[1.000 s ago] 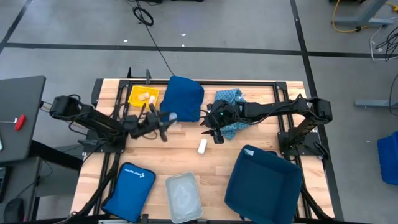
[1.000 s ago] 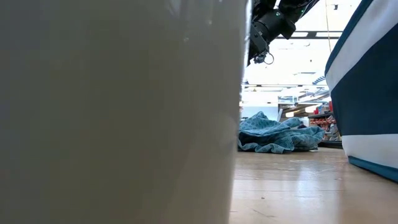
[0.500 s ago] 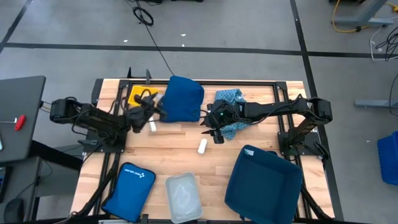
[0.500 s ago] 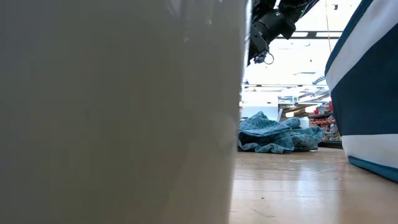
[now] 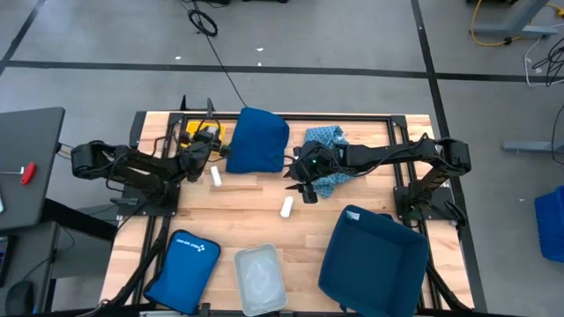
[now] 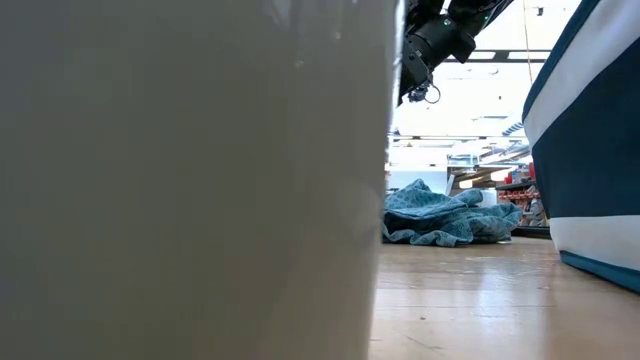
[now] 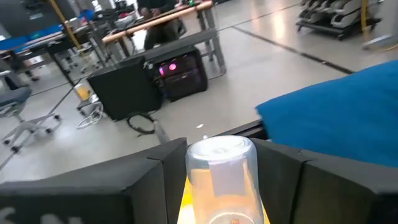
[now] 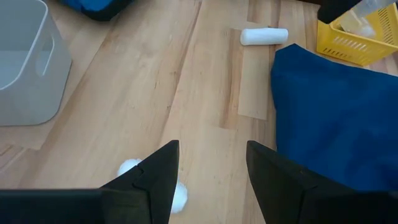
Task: Pick & place medical supplies in basket/bin
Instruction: Put the white pill bottle into the yellow bin, then put the bottom white bandage into the gray bin
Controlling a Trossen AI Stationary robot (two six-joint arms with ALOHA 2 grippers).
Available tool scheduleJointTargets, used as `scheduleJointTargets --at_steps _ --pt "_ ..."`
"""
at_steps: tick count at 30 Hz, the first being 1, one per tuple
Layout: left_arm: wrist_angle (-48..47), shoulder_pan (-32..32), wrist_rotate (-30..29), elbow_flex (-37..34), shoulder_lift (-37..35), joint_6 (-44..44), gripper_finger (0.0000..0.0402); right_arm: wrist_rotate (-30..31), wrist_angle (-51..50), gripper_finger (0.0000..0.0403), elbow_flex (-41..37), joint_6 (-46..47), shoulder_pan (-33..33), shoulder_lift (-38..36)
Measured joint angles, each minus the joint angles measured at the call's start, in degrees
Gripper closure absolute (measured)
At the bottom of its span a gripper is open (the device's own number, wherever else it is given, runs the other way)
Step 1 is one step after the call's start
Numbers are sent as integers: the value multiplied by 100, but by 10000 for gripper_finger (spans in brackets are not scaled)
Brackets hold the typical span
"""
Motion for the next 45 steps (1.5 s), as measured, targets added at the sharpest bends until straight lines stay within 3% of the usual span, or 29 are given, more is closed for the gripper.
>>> scheduleJointTargets --at_steps 13,19,26,30,37,45 --pt "-609 1072 1078 4 0 -337 247 0 -1 208 0 2 0 0" --pt "-665 1333 1262 7 0 -402 247 0 -2 208 0 0 0 0" --pt "-664 1488 1500 6 0 -465 117 0 -2 208 0 0 0 0" --pt "-588 1490 1533 5 0 -474 89 2 -10 208 0 1 0 0" --pt "159 1266 1920 4 0 -213 97 17 -215 208 2 -195 0 0" --pt "974 474 2373 4 -26 580 100 34 -474 208 2 -855 142 0"
